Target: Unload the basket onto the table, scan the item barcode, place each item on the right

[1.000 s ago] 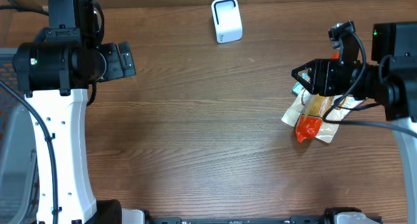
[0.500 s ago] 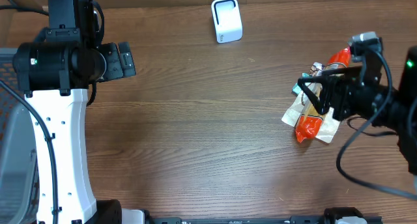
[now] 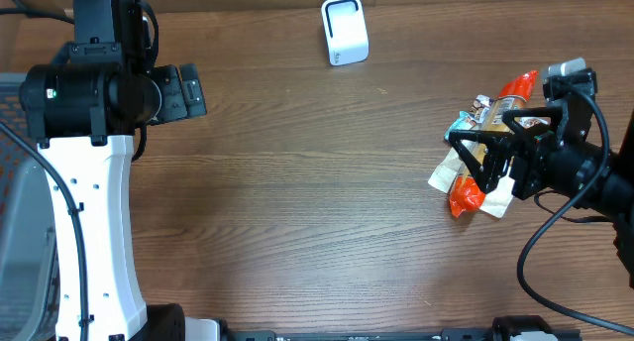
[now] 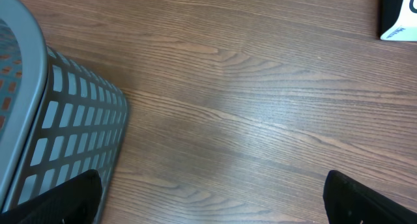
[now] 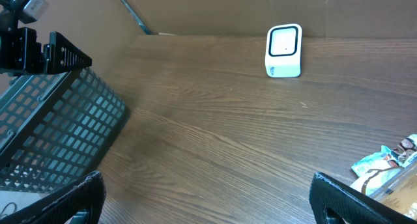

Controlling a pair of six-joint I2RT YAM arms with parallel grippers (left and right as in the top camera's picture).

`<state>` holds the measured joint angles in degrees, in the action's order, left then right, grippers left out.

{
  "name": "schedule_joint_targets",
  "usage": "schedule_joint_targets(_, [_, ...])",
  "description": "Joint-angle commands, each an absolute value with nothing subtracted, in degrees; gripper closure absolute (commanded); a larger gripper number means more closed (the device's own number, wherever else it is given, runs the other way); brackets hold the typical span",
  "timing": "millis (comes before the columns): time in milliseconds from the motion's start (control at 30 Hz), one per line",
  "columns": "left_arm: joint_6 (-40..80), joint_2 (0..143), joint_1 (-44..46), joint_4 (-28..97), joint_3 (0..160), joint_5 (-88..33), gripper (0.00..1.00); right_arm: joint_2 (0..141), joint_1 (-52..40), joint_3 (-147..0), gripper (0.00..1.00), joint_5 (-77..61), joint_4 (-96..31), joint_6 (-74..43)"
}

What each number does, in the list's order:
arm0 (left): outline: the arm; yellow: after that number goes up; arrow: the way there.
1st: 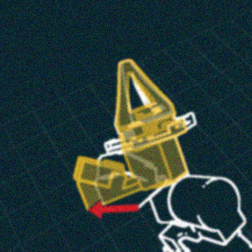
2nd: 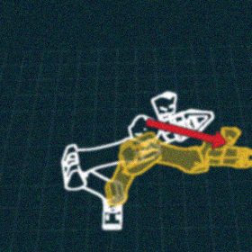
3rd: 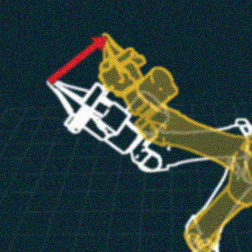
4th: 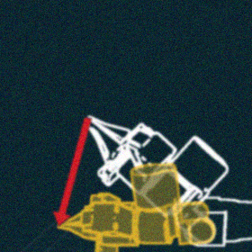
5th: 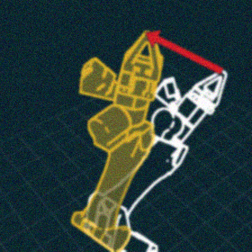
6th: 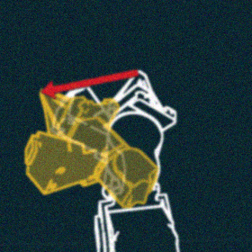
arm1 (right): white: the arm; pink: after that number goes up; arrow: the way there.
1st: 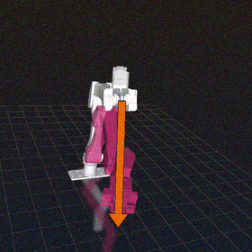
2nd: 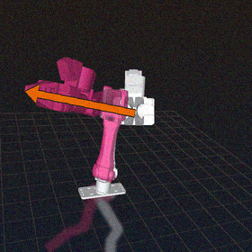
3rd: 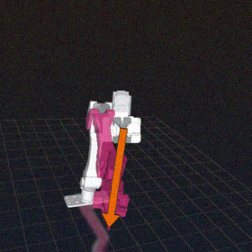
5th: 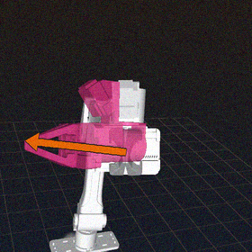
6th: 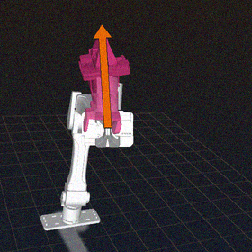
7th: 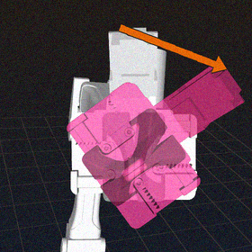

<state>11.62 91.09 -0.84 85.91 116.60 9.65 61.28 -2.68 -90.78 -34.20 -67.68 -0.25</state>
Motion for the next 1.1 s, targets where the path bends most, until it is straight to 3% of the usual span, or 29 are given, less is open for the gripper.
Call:
schedule_joint_targets(0, [11.99, 90.87, -0.73, 85.89, 116.88, 9.41, 0.00, 60.75, -2.94, -91.64, 0.00, -34.46, -67.42, -0.19])
schedule_joint_targets(200, [11.99, 90.87, -0.73, 85.86, 116.88, 9.41, 0.00, 60.82, -2.94, -91.61, 0.00, -33.41, -67.55, -0.12])
schedule_joint_targets(733, [11.99, 90.87, -0.73, 85.89, 116.88, 9.41, 0.01, 59.11, -2.87, -91.46, 0.00, -15.03, -66.17, -0.12])
schedule_joint_targets(900, [11.99, 90.87, -0.73, 85.86, 116.88, 9.41, 0.00, 57.01, -2.90, -86.46, 0.00, -15.05, -55.77, 3.22])
schedule_joint_targets(1067, [11.99, 90.87, -0.73, 85.86, 116.88, 9.41, 0.01, 47.13, -2.90, -68.31, 0.00, -15.00, -33.23, 4.60])
